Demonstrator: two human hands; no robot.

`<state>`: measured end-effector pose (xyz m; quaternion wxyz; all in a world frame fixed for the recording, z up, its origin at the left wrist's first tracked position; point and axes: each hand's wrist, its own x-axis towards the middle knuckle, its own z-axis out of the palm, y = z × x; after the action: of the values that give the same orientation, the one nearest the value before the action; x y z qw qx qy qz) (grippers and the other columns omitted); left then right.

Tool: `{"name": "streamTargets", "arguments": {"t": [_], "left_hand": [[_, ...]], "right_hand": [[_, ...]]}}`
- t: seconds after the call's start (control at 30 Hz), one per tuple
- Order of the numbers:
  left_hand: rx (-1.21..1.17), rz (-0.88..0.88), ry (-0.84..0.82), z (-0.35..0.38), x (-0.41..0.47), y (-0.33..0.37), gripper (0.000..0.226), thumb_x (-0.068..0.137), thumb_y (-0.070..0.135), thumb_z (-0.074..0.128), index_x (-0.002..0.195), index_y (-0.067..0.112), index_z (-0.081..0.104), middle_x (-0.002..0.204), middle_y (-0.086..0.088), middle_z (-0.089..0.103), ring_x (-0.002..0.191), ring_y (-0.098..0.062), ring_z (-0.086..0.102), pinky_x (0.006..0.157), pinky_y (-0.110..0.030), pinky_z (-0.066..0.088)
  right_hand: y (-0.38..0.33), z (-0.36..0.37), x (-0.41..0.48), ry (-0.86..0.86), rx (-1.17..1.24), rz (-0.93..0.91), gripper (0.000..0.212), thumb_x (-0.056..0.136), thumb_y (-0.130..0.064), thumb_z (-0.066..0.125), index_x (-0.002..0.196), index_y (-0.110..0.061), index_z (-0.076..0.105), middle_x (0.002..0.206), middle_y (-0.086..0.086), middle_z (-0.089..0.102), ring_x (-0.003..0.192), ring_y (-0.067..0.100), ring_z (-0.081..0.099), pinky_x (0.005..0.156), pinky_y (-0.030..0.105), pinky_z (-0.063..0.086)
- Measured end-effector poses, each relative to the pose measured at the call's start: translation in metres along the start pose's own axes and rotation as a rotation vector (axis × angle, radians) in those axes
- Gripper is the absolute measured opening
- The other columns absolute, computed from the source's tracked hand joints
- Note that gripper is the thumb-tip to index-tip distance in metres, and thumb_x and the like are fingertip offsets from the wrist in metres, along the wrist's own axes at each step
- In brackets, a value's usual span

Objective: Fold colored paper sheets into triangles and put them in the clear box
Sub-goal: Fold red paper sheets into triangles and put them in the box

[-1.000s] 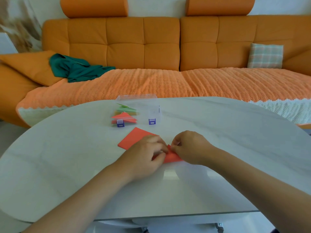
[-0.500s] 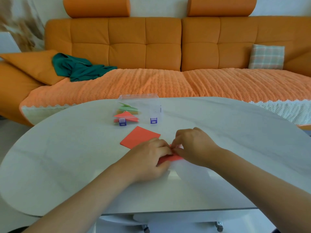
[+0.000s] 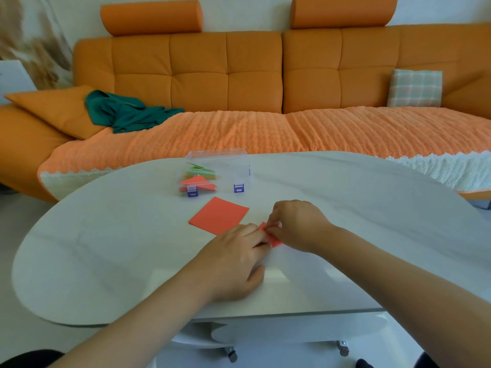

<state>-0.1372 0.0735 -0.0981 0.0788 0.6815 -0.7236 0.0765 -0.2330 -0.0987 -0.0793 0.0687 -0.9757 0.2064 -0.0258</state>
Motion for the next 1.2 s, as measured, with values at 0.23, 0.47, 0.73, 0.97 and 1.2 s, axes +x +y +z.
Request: {"name": "streamTargets", "arguments": {"t": [0.23,0.47,0.73,0.97,1.2], "left_hand": [[-0.108,-0.103,0.048,0.009,-0.008,0.012,0.040,0.087,0.025,0.041,0.115,0.012,0.065,0.115,-0.001,0.059,0.101,-0.019,0.053,0.070,-0.037,0.053],[-0.156,-0.159,0.012,0.006,-0.010,0.016,0.058,0.088,0.029,0.035,0.144,0.024,0.046,0.132,0.007,0.050,0.111,-0.016,0.047,0.089,-0.031,0.049],[-0.160,-0.171,0.017,0.010,-0.010,0.015,0.051,0.090,0.030,0.033,0.137,0.026,0.052,0.122,0.007,0.051,0.112,-0.015,0.045,0.089,-0.038,0.050],[-0.159,-0.181,0.014,0.004,-0.011,0.019,0.053,0.088,0.032,0.031,0.130,0.018,0.059,0.121,0.007,0.053,0.112,-0.012,0.048,0.082,-0.035,0.053],[-0.100,-0.242,0.002,-0.001,-0.023,0.009,0.050,0.085,0.037,0.028,0.099,0.014,0.070,0.102,0.008,0.055,0.094,-0.007,0.048,0.075,-0.031,0.051]], "right_hand": [[0.000,0.002,-0.004,0.026,-0.005,-0.015,0.024,0.094,-0.036,0.052,0.091,-0.028,0.074,0.099,-0.006,0.063,0.089,0.019,0.060,0.072,0.029,0.037],[0.001,-0.001,-0.015,0.136,-0.076,-0.134,0.023,0.095,-0.038,0.055,0.107,-0.035,0.073,0.107,-0.009,0.063,0.097,0.016,0.056,0.077,0.029,0.036],[0.007,0.013,-0.049,0.249,-0.171,-0.292,0.030,0.086,-0.034,0.050,0.092,-0.034,0.079,0.099,-0.014,0.072,0.091,0.016,0.056,0.082,0.034,0.041],[0.013,0.023,-0.064,0.267,-0.117,-0.294,0.042,0.084,-0.033,0.040,0.103,-0.032,0.077,0.110,-0.012,0.071,0.101,0.017,0.060,0.088,0.036,0.044],[0.014,0.030,-0.061,0.279,-0.018,-0.287,0.033,0.085,-0.030,0.044,0.086,-0.022,0.075,0.108,-0.008,0.072,0.100,0.020,0.064,0.081,0.036,0.050]]}}
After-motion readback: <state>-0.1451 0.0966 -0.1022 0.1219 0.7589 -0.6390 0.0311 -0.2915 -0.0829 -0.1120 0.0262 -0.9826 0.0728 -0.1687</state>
